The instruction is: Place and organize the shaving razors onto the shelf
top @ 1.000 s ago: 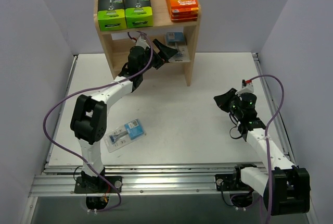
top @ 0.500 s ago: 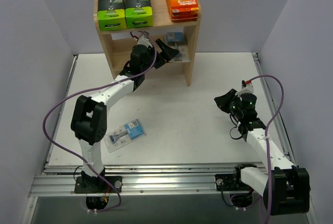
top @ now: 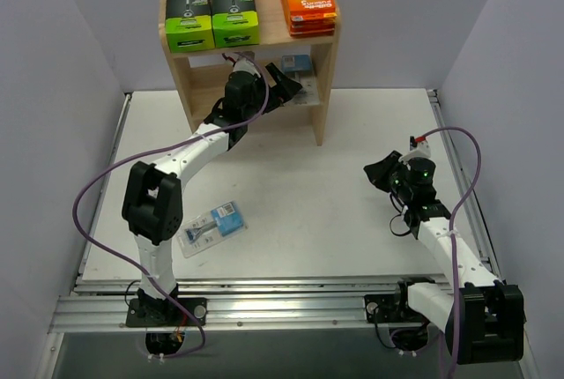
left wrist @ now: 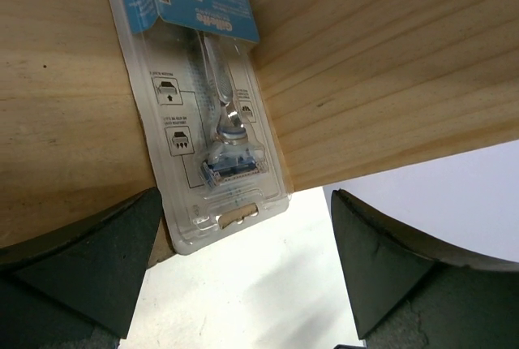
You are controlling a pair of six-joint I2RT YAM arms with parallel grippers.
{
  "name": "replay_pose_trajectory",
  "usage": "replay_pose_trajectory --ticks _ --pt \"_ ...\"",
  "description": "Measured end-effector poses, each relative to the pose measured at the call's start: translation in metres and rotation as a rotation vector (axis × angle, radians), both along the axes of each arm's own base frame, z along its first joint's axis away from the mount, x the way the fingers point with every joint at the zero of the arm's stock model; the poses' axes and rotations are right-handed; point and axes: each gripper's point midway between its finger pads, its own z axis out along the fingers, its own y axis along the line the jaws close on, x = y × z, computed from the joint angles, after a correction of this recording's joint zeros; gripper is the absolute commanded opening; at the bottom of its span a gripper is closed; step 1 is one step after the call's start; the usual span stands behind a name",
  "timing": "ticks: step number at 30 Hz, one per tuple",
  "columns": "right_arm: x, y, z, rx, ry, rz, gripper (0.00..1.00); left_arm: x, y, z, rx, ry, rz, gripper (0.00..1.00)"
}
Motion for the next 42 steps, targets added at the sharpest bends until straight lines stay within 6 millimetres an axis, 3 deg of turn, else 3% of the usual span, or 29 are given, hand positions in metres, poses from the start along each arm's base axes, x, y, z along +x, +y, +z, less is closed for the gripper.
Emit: replay_pose_trajectory --ticks 42 --pt "-0.004 -0.003 -0.009 -0.012 0.023 -0.002 0.08 0.019 -0.010 0.000 0.068 -0.027 0.049 0.96"
